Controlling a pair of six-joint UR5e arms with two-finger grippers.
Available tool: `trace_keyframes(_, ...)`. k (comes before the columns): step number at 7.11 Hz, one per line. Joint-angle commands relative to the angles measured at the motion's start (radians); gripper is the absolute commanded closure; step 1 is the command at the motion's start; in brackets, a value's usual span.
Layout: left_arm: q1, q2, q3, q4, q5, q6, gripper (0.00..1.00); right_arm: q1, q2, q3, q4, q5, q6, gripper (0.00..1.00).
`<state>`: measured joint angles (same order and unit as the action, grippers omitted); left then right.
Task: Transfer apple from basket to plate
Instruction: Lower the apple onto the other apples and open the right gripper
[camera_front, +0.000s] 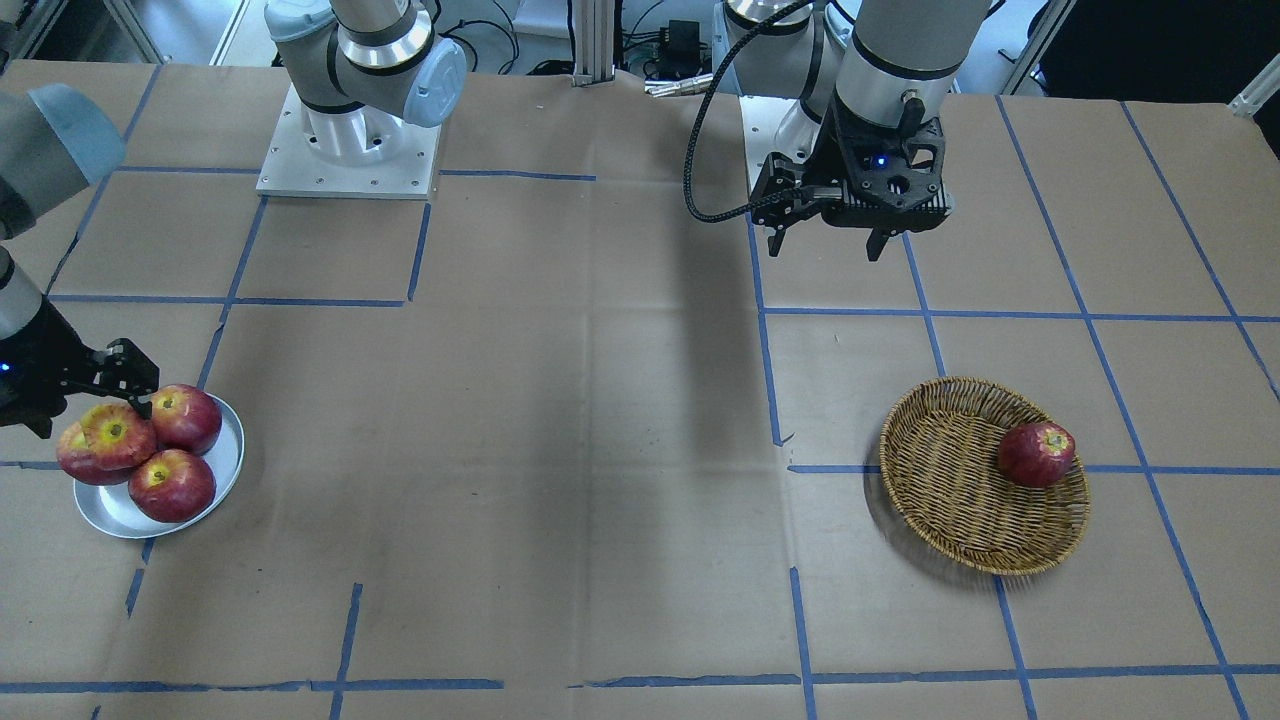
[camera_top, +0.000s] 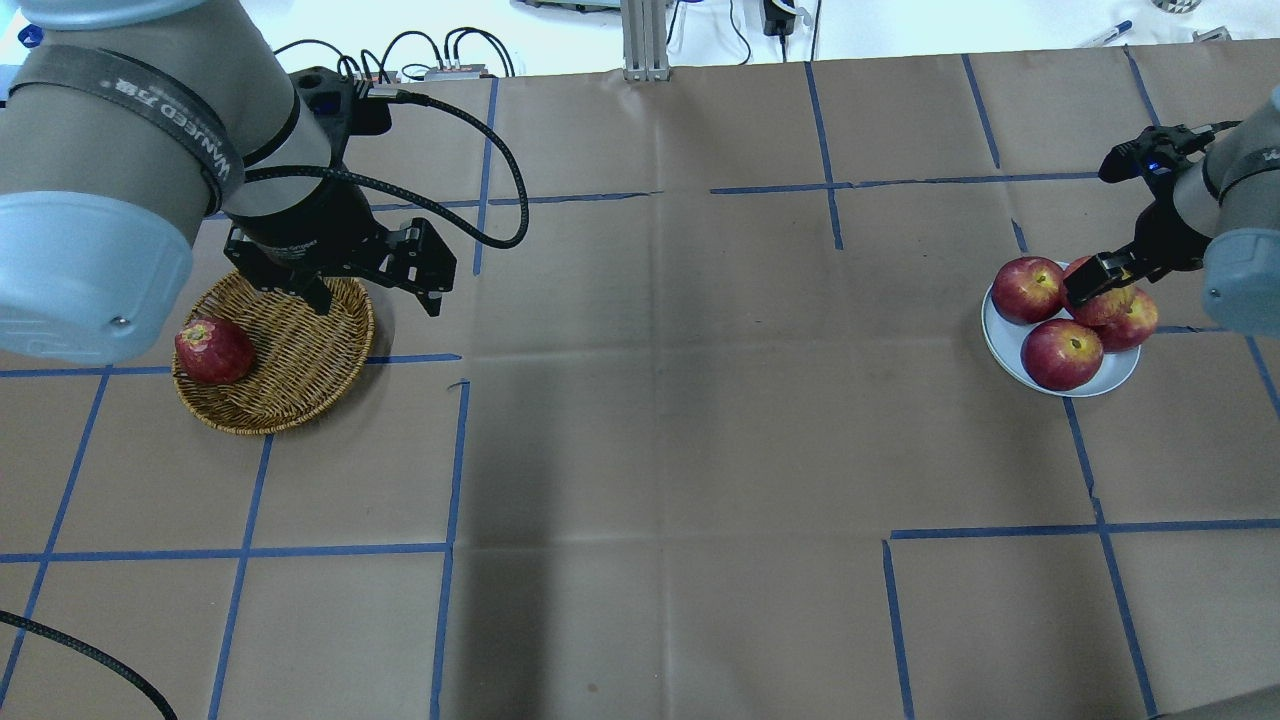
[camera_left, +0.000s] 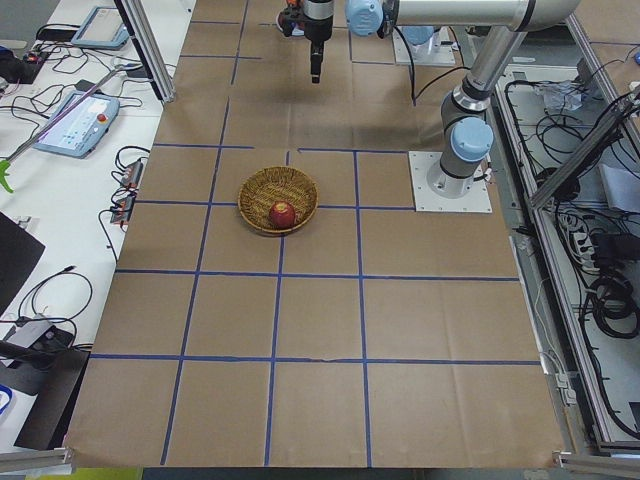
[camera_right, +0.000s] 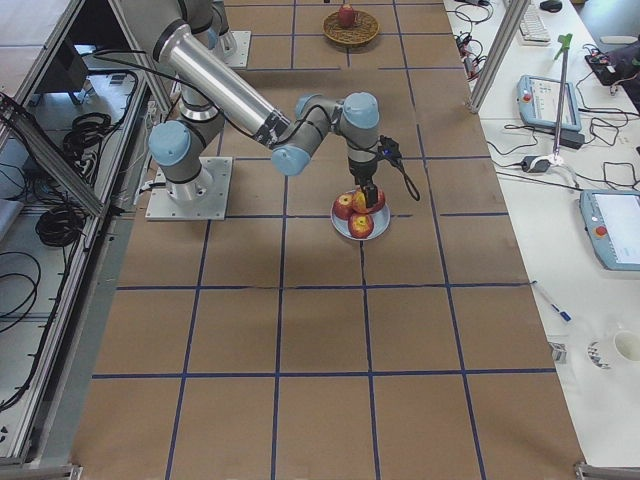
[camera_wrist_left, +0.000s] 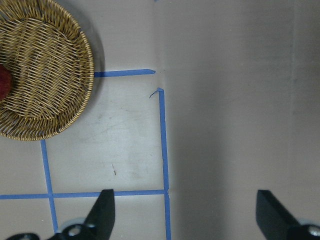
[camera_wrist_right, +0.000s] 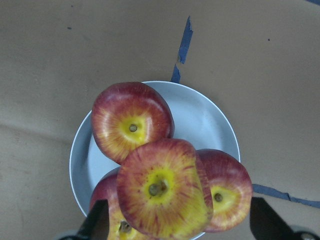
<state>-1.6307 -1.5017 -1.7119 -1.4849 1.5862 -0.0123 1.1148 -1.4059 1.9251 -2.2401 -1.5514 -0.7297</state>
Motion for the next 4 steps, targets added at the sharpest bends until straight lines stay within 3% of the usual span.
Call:
trace_keyframes(1, 0.0, 0.0, 0.0, 0.0, 0.0, 0.0, 0.01, 0.054, -0.123, -0.011, 0.141, 0.001, 0.102, 0.0)
trace_keyframes(4, -0.001, 0.0, 0.0, 0.0, 0.0, 0.0, 0.01, 0.24, -0.221, -0.122, 0.435, -0.01, 0.478, 0.0)
